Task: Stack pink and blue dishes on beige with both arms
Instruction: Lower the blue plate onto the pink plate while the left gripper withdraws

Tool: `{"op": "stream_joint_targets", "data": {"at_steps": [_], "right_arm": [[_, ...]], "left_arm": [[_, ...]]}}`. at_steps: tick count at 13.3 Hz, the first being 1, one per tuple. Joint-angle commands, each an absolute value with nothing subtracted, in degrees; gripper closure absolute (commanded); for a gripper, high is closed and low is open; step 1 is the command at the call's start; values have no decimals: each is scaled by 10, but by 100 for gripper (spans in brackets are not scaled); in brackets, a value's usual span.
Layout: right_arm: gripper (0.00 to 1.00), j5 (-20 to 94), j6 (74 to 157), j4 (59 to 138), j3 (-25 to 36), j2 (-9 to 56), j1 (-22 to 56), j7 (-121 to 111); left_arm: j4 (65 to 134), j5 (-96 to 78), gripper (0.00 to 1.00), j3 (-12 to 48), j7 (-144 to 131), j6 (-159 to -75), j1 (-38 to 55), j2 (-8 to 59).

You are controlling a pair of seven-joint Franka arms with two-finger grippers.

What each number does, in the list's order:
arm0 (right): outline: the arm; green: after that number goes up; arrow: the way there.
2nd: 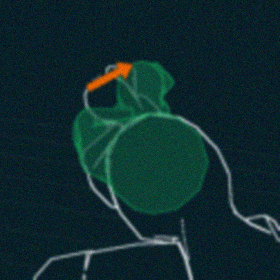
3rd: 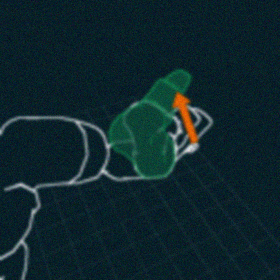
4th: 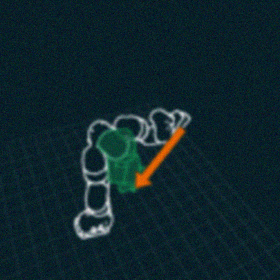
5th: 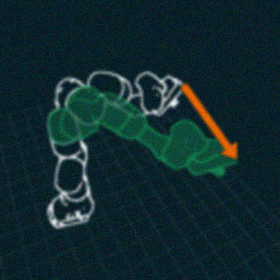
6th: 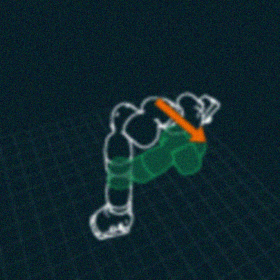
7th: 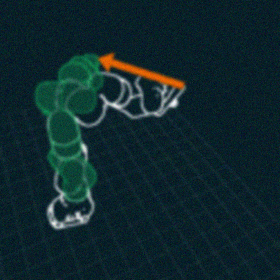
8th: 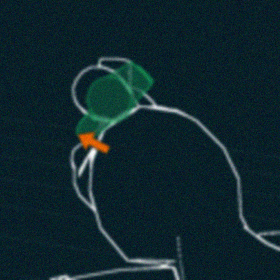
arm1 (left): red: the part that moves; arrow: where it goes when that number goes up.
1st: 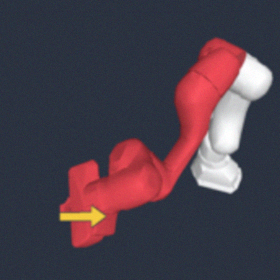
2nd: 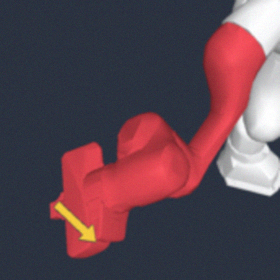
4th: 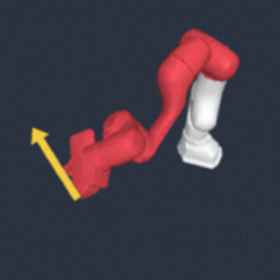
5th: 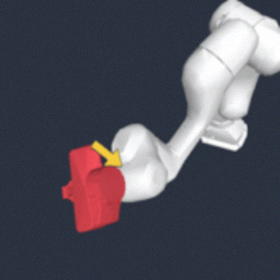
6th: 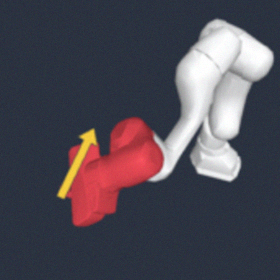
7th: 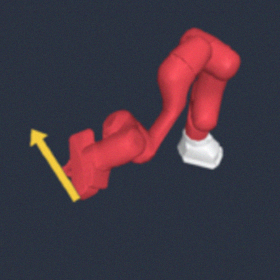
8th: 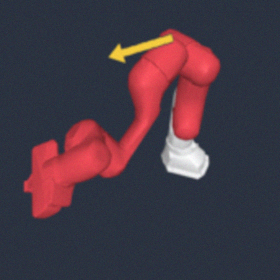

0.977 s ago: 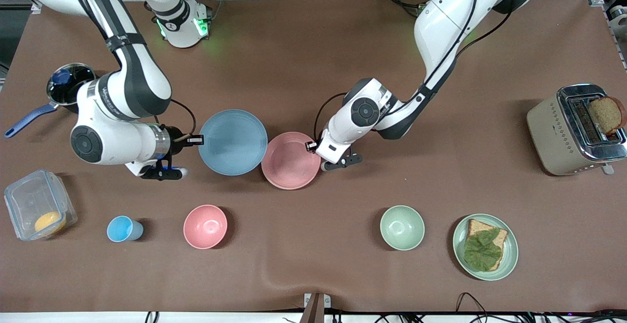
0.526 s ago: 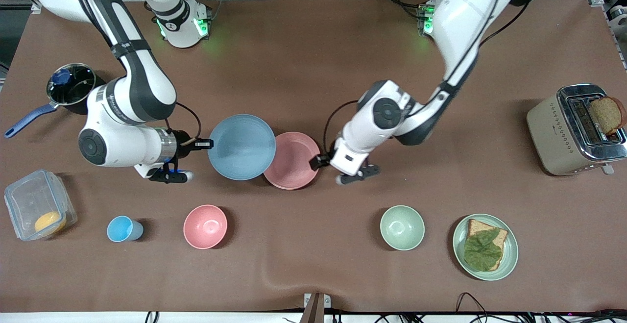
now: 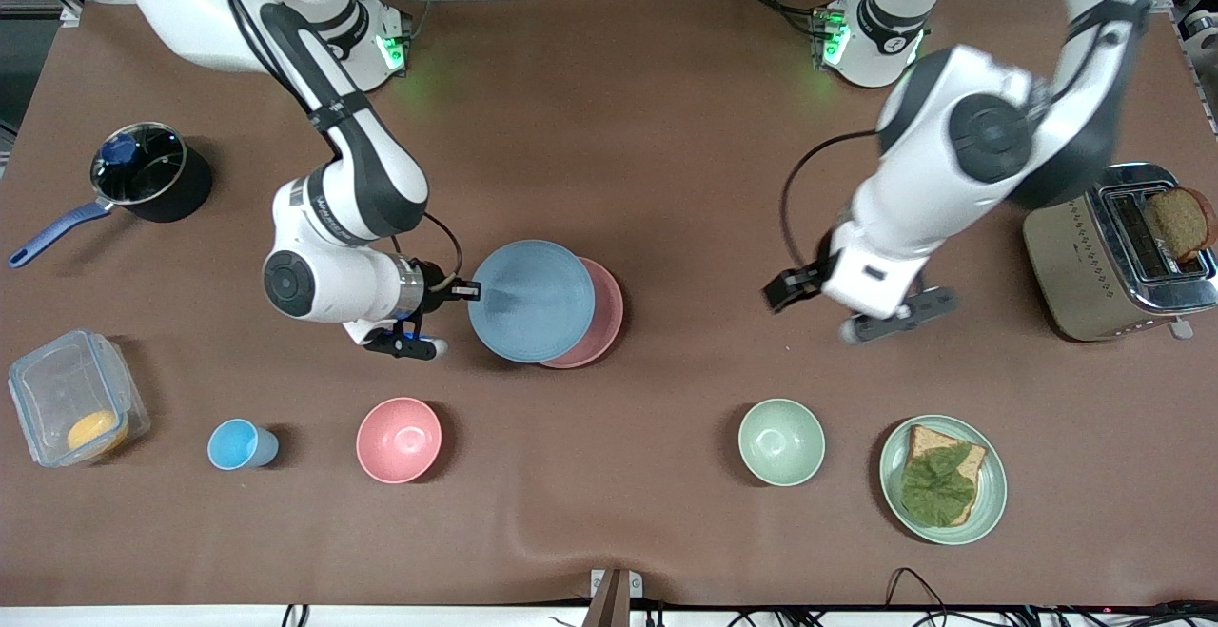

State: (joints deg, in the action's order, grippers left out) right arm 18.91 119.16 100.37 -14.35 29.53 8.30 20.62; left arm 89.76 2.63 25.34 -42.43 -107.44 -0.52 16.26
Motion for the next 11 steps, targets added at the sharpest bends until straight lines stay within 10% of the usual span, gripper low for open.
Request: {"op": "stream_joint_targets", "data": {"at_steps": [1, 11], "right_arm": [[100, 200, 1217, 1001, -141, 309, 90, 215], [100, 200, 1262, 1002, -141, 341, 131, 273]], "left_arm": [[916, 25, 0, 258, -318, -991, -74, 92], [921, -4, 0, 202, -192, -872, -99, -17]]}}
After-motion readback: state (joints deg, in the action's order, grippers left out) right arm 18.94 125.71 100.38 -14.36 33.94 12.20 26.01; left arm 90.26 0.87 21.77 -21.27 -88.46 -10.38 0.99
